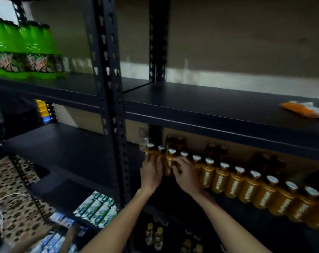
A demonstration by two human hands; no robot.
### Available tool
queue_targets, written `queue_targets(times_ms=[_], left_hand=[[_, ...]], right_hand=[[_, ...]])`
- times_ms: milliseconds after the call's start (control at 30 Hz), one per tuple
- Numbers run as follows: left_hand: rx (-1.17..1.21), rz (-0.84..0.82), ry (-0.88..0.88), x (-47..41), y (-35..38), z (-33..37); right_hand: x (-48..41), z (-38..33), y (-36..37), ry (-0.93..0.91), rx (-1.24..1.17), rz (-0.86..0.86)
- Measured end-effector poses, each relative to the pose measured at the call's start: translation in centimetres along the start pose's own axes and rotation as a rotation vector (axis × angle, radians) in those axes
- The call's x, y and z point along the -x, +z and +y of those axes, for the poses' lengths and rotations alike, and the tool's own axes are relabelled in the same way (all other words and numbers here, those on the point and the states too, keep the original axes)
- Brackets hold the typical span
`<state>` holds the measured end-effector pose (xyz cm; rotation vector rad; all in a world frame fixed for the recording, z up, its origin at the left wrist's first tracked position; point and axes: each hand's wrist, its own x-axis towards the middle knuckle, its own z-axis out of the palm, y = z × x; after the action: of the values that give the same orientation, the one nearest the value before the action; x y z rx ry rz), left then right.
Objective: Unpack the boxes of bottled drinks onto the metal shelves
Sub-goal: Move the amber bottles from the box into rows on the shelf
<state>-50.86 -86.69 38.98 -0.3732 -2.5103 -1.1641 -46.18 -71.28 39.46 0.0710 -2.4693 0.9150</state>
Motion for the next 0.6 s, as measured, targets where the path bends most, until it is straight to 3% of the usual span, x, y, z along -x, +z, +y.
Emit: queue_targets(times_ms=[67,267,333,467,600], left_hand=[[0.203,0.005,-0.137,-1.3,-1.8,0.0],[0.55,-0.408,-0.457,-5.7,-2.0,-1.7],[0.477,-0.446,-0.484,-7.3,-1.1,-2.3],[0.103,-0.423,-0.4,-9.5,1.6,-4.4],[0.205,-0.191,-0.351,-10.1,2.7,-5.4]], right_hand=[[-2.4,-2.2,1.2,0.039,0.023,-0.063],[-9.1,-5.8,3.3,0.263,0.264,-0.357],[-10.8,-6.1,4.1,0.341,0.278,-0.398],[-12.2,-5.4,5.6,0.417,0.279,-0.466],[-12.2,-4.5,6.5,0.43,0.312,-0.399]])
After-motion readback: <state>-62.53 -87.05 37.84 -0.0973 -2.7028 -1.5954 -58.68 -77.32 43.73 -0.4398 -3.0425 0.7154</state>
